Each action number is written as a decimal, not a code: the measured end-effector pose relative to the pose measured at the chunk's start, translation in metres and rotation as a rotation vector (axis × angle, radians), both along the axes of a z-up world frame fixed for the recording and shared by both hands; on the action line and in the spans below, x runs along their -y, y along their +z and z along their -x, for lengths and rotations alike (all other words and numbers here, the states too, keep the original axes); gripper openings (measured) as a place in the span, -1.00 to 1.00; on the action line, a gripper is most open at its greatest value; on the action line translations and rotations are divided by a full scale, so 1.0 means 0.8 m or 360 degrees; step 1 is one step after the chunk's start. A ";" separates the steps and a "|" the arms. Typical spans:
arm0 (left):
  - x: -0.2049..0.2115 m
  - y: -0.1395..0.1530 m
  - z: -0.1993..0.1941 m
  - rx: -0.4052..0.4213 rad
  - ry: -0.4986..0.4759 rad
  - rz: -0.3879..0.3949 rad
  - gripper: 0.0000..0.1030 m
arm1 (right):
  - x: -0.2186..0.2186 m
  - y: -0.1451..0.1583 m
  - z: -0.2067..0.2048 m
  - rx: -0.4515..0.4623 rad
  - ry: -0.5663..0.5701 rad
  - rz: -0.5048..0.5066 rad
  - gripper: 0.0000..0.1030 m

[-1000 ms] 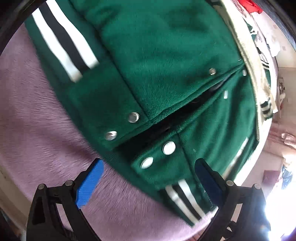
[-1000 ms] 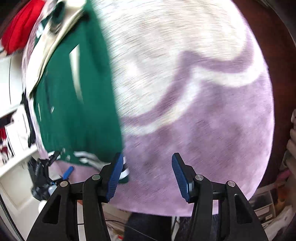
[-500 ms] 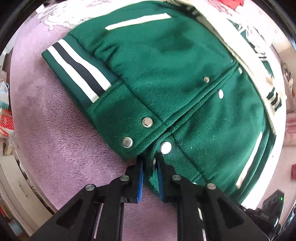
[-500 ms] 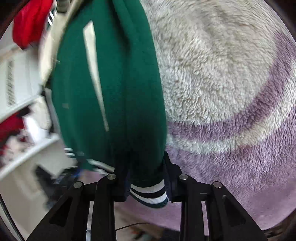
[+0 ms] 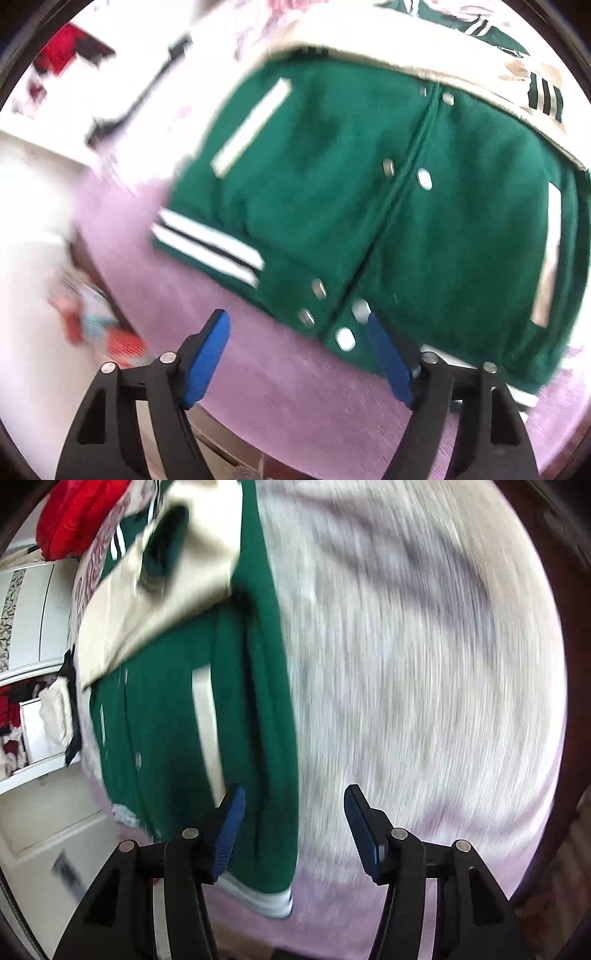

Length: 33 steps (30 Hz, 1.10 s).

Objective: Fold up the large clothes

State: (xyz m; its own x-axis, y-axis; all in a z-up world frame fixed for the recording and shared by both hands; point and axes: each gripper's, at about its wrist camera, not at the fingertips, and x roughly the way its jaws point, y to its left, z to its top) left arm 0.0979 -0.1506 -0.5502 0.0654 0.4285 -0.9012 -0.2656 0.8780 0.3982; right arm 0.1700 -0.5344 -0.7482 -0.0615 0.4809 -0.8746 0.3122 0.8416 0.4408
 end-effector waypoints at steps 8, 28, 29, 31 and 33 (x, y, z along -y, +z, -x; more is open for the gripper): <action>0.065 -0.111 -0.076 -0.0122 -0.0163 -0.0126 0.50 | -0.024 -0.034 -0.151 0.0137 0.0275 0.0227 0.01; 0.053 -0.106 -0.092 -0.0108 -0.0073 -0.0078 1.00 | 0.079 0.012 -0.096 -0.0095 0.0093 0.0138 0.03; 0.079 -0.097 -0.084 -0.0134 -0.0172 -0.0222 1.00 | 0.091 0.013 -0.083 -0.0125 0.0058 0.0126 0.03; 0.121 -0.079 -0.064 -0.0130 -0.0293 -0.0326 1.00 | 0.115 0.015 -0.059 -0.0172 -0.0041 0.0092 0.04; 0.171 -0.061 -0.036 -0.0144 -0.0410 -0.0431 1.00 | 0.141 0.020 -0.038 -0.0205 -0.0146 0.0088 0.04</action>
State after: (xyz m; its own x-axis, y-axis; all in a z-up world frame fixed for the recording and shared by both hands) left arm 0.1265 -0.2872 -0.5993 0.1272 0.6315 -0.7648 -0.0031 0.7713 0.6364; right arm 0.2003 -0.6474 -0.7325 -0.1328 0.4407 -0.8878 0.4395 0.8290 0.3458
